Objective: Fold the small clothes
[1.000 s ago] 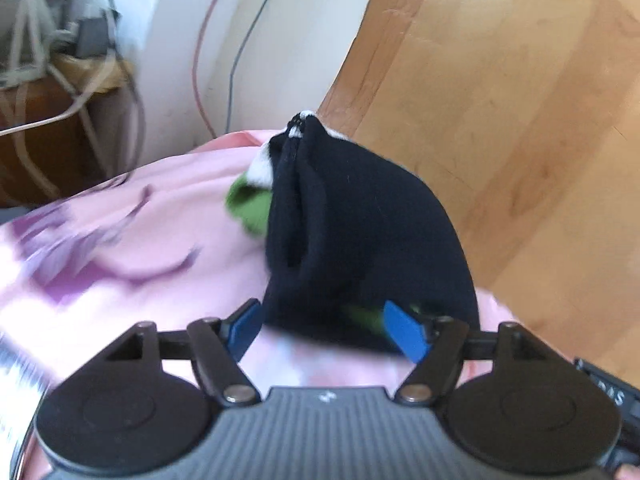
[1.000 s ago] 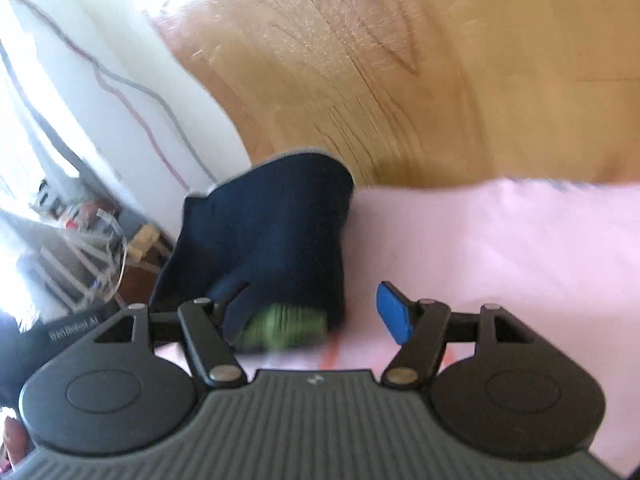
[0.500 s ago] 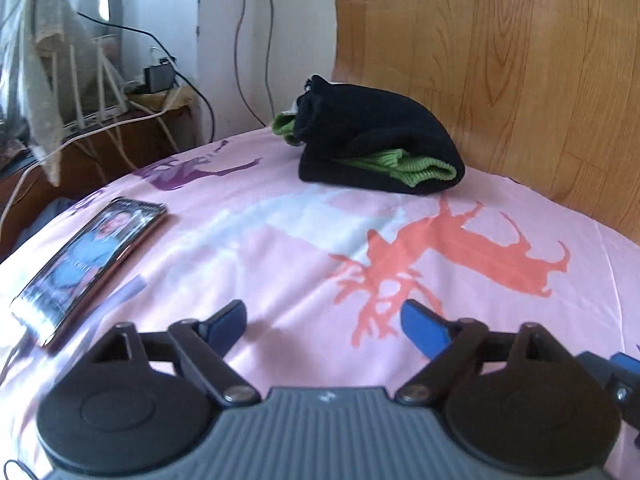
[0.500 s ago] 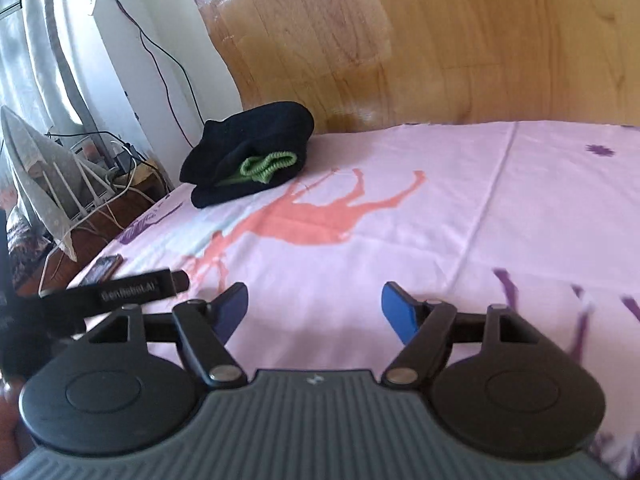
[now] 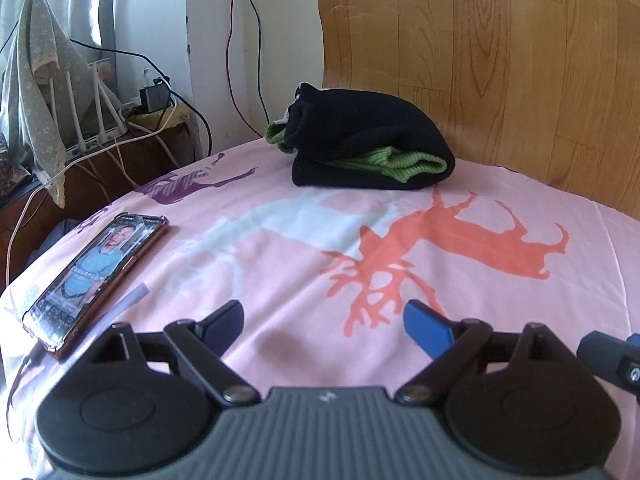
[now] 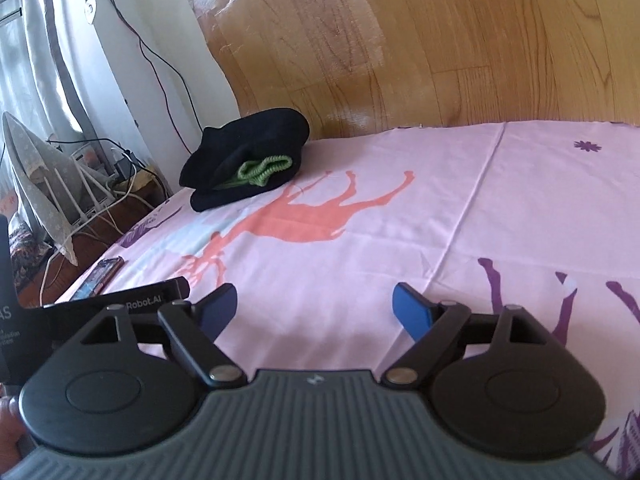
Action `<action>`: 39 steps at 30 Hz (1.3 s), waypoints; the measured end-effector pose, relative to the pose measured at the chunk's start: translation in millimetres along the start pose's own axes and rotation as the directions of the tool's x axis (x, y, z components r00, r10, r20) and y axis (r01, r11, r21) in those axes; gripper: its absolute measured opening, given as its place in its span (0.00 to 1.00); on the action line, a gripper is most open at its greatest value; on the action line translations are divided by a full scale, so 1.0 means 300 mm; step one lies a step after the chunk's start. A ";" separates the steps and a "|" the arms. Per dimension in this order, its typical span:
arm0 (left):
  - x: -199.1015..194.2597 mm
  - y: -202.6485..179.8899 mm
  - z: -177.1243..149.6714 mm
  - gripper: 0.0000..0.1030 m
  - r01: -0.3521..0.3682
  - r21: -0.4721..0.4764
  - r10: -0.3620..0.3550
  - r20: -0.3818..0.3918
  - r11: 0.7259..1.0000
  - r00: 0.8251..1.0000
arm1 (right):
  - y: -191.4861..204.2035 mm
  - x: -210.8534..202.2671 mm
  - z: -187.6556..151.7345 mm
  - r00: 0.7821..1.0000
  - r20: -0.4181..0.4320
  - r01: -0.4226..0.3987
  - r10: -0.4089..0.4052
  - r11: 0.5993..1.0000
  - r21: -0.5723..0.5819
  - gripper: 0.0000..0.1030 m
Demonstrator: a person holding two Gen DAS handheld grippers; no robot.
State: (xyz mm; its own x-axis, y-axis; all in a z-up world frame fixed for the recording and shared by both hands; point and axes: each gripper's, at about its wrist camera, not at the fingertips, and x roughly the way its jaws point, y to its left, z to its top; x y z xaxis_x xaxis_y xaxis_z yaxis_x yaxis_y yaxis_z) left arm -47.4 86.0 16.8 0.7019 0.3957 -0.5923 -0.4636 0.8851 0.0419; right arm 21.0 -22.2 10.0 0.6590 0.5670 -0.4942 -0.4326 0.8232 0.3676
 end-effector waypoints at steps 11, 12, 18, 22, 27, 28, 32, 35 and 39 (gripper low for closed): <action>-0.005 -0.008 -0.002 1.00 -0.001 0.005 0.001 0.016 1.000 1.000 | -0.003 -0.006 -0.002 1.000 0.006 0.002 -0.003 1.000 0.008 0.87; -0.006 -0.009 -0.002 1.00 -0.002 0.005 0.002 0.017 1.000 1.000 | -0.002 -0.007 -0.002 1.000 0.006 0.003 -0.003 1.000 0.005 0.87; -0.017 -0.018 -0.005 1.00 -0.003 0.017 0.003 0.040 1.000 0.999 | 0.005 -0.006 -0.001 1.000 0.004 0.012 -0.012 1.000 -0.002 0.88; -0.028 -0.018 -0.007 1.00 0.006 0.015 -0.007 0.062 1.000 0.998 | 0.001 -0.006 -0.001 1.000 0.004 0.007 -0.007 1.000 0.004 0.89; -0.030 -0.019 -0.006 1.00 0.015 0.024 -0.016 0.056 1.000 0.998 | -0.005 -0.005 0.000 1.000 0.000 0.001 -0.001 1.000 0.013 0.89; -0.031 -0.015 -0.004 1.00 0.030 0.020 -0.031 0.056 0.999 0.998 | -0.004 -0.005 0.000 1.000 -0.001 0.001 -0.001 1.000 0.013 0.89; -0.042 0.005 -0.003 1.00 0.095 -0.002 -0.095 0.054 0.995 0.994 | -0.006 -0.005 0.001 1.000 -0.003 -0.002 0.002 1.000 0.015 0.89; -0.058 0.004 -0.005 1.00 0.091 -0.002 -0.090 0.080 0.996 0.993 | -0.006 -0.005 0.000 1.000 -0.004 -0.004 0.004 1.000 0.019 0.89; -0.069 -0.009 -0.002 1.00 0.087 0.025 -0.089 0.098 0.996 0.991 | -0.007 -0.008 0.000 1.000 -0.006 -0.006 0.006 1.000 0.021 0.90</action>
State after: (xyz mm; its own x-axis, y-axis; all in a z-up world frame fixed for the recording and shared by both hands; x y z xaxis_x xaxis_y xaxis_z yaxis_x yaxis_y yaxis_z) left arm -61.0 75.2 28.5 0.7901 0.3370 -0.5120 -0.3869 0.9221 0.0100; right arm 20.3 -25.2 10.3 0.6526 0.5723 -0.4965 -0.4235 0.8189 0.3874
